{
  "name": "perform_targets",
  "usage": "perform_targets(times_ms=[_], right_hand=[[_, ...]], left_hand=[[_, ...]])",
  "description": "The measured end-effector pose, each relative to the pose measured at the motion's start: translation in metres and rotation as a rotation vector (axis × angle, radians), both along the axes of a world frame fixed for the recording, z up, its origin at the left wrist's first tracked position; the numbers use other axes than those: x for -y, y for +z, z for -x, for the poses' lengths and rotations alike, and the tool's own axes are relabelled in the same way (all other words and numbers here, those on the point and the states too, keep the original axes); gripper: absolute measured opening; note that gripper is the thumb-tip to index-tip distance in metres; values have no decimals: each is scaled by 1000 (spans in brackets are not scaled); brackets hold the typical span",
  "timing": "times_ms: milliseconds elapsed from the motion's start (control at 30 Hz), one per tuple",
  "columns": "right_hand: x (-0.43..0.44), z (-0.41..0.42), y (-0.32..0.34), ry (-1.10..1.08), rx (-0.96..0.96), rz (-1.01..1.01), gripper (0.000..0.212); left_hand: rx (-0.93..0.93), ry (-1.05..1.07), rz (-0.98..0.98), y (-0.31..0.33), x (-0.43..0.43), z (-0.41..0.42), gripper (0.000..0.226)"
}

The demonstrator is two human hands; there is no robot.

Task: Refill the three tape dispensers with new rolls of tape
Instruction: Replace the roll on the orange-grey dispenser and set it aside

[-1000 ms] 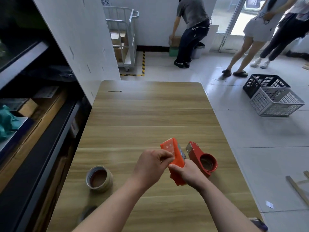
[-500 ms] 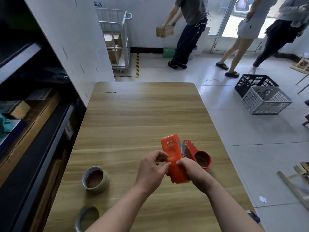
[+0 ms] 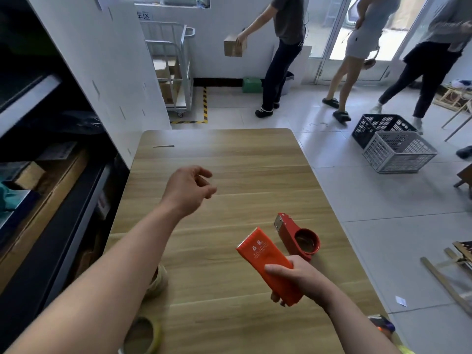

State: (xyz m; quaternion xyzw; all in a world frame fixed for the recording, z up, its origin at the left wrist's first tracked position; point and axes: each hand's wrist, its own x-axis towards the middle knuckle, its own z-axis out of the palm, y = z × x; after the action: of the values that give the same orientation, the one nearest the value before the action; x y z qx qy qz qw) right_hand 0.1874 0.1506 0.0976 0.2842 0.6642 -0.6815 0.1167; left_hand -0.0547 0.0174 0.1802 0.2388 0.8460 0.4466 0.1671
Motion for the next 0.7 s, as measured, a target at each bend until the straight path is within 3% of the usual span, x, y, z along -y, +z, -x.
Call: perform_targets(times_ms=[200,567,700], right_hand=[[-1,1,2,30,2,27,60],[0,0,-2,52,54,27,38],[-5,-4,-5,61,94,17,41]], left_hand=[[91,55,6,-8,9,17,30],[-31,112,-9,9,9,29,30],[-116,107,-5,16,8,25,28]])
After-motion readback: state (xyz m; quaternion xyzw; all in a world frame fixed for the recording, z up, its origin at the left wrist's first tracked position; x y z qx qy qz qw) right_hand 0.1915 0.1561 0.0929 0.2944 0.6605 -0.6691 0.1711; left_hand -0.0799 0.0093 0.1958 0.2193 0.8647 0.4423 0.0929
